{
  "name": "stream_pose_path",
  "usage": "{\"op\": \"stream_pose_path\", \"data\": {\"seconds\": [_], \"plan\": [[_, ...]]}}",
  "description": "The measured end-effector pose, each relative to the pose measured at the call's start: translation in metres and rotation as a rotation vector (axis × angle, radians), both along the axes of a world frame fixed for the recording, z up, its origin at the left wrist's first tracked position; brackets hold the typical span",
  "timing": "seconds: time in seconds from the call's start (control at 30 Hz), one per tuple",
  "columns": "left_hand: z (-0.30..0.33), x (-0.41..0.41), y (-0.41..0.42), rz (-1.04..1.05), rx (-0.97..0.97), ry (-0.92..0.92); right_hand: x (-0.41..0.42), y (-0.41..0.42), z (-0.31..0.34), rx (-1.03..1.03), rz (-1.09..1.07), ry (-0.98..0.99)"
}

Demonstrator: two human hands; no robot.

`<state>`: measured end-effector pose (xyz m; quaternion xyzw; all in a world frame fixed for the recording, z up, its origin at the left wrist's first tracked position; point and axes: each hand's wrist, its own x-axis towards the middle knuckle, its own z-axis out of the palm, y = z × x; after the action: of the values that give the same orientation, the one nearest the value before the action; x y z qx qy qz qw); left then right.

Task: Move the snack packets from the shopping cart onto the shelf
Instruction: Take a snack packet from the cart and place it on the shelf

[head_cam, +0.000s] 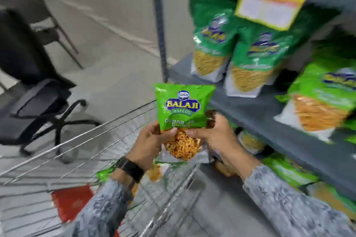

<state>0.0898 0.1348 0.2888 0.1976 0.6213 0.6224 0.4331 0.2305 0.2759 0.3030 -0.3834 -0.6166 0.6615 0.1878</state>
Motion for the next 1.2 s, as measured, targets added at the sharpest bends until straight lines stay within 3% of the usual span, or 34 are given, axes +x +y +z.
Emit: {"op": "stream_pose_path", "data": {"seconds": [0.23,0.33,0.43,0.53,0.7,0.87,0.93,1.1,1.2], "plan": [[0.068,0.119,0.175,-0.313,0.120,0.296,0.156,0.093,0.059,0.414,-0.520,-0.119],[0.062,0.150,0.231,-0.329,0.137,0.337,0.185,0.127,0.058,0.542,-0.639,-0.234],[0.034,0.170,0.267,-0.326,0.091,0.392,0.204,0.151,0.040,0.518,-0.659,-0.367],[0.004,0.179,0.274,-0.294,0.058,0.428,0.213,0.159,0.020,0.499,-0.661,-0.435],[-0.001,0.178,0.261,-0.270,0.106,0.392,0.217,0.147,0.013,0.521,-0.662,-0.350],[0.013,0.147,0.205,-0.169,0.093,0.279,0.220,0.085,0.017,0.439,-0.930,-0.135],[0.017,0.118,0.165,-0.133,0.062,0.304,0.205,0.061,0.022,0.399,-0.853,-0.062],[0.003,0.029,0.062,0.101,-0.067,0.287,0.100,0.029,0.032,0.076,-0.264,0.174],[-0.030,-0.019,0.012,0.248,-0.177,0.152,0.022,0.016,0.011,-0.044,-0.014,0.122]]}}
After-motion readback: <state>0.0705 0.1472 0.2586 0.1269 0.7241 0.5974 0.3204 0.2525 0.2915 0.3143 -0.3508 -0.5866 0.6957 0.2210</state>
